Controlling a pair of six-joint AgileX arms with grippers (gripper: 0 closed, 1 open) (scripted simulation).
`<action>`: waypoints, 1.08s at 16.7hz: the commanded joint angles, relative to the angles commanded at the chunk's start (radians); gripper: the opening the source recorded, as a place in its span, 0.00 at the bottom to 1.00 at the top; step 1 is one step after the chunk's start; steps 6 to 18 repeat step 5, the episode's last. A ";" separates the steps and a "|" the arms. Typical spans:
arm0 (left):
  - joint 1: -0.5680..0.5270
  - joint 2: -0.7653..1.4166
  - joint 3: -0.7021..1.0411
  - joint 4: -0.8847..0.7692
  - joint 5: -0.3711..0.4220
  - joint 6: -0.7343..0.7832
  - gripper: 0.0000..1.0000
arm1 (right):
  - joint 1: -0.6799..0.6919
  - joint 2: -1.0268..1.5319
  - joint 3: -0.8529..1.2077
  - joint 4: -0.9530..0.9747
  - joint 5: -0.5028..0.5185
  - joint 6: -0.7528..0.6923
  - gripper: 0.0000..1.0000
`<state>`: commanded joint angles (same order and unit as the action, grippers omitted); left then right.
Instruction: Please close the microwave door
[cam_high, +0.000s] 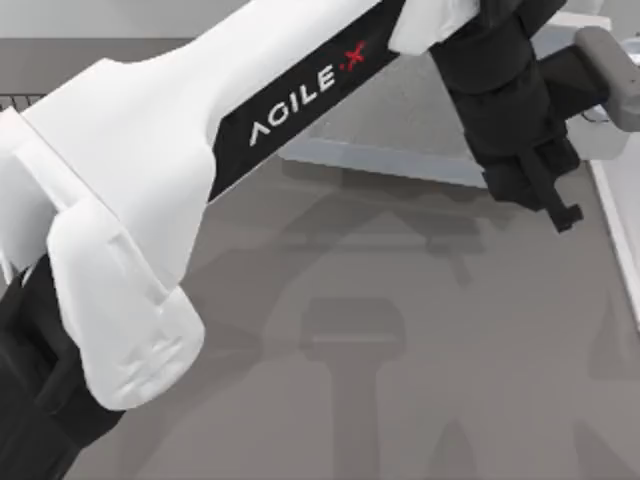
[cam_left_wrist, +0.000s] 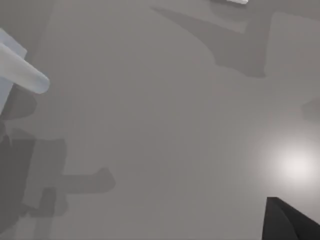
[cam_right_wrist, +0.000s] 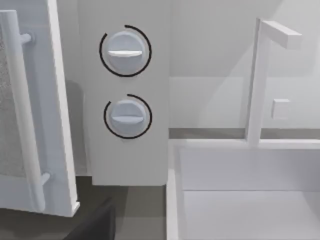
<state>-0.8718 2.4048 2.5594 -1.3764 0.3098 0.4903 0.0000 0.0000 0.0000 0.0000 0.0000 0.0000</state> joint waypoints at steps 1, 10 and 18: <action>0.003 -0.002 0.024 0.006 -0.008 -0.001 0.00 | 0.000 0.000 0.000 0.000 0.000 0.000 1.00; 0.011 -0.011 0.068 0.024 -0.025 -0.001 0.00 | 0.000 0.000 0.000 0.000 0.000 0.000 1.00; 0.011 -0.011 0.068 0.024 -0.025 -0.001 0.00 | 0.000 0.000 0.000 0.000 0.000 0.000 1.00</action>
